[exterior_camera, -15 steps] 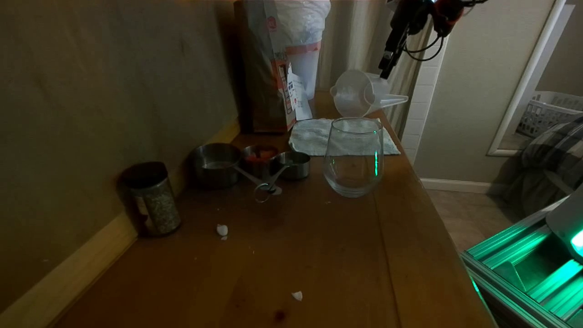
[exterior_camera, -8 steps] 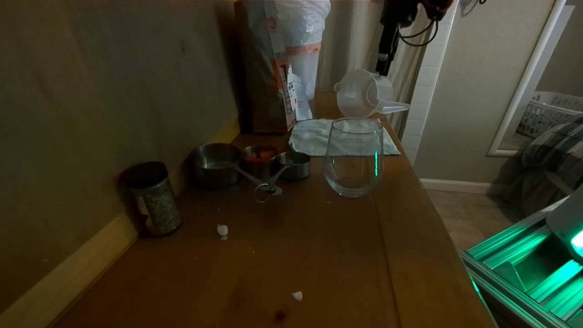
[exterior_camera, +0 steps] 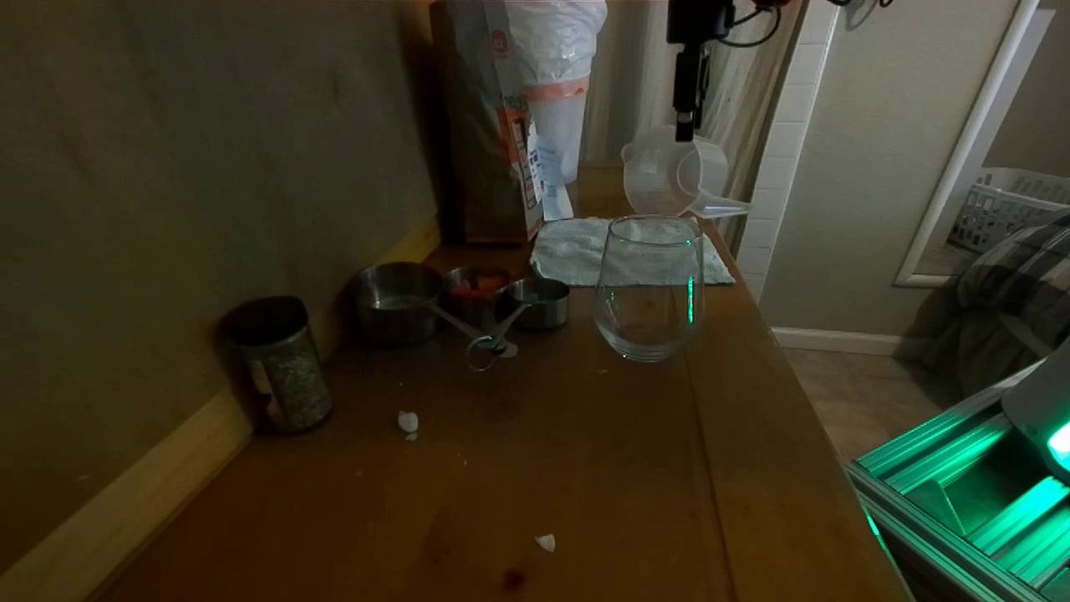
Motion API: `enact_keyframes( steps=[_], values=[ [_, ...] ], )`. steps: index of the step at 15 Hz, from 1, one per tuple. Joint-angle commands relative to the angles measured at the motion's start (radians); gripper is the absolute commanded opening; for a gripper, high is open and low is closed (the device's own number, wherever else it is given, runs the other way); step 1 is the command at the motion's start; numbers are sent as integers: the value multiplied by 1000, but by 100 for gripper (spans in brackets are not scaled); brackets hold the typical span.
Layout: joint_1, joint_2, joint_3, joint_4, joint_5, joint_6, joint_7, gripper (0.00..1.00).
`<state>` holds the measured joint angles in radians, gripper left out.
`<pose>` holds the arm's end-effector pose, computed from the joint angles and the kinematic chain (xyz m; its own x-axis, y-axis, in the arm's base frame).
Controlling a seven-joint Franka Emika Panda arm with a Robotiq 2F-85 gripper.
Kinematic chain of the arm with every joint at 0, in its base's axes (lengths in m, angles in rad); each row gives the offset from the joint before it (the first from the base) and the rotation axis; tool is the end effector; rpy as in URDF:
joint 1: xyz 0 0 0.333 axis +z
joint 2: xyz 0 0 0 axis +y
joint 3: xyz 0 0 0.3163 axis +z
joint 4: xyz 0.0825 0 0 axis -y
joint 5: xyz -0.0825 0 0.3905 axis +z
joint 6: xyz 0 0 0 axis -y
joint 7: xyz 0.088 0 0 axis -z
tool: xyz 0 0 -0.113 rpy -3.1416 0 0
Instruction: Put the jar upright
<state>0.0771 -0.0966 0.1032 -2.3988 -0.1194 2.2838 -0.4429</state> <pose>0.4762 0.0833 0.3417 0.7639 0.6423 -0.0631 0.6454 -0.7598 0.0791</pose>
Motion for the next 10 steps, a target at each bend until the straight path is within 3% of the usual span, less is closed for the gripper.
enact_keyframes(
  steps=[1, 9, 10],
  values=[
    [10, 1, 20, 0, -180, 13, 161, 100],
    [4, 73, 17, 11, -431, 5, 361, 100],
    [6, 81, 16, 13, -447, 3, 374, 75]
  ],
)
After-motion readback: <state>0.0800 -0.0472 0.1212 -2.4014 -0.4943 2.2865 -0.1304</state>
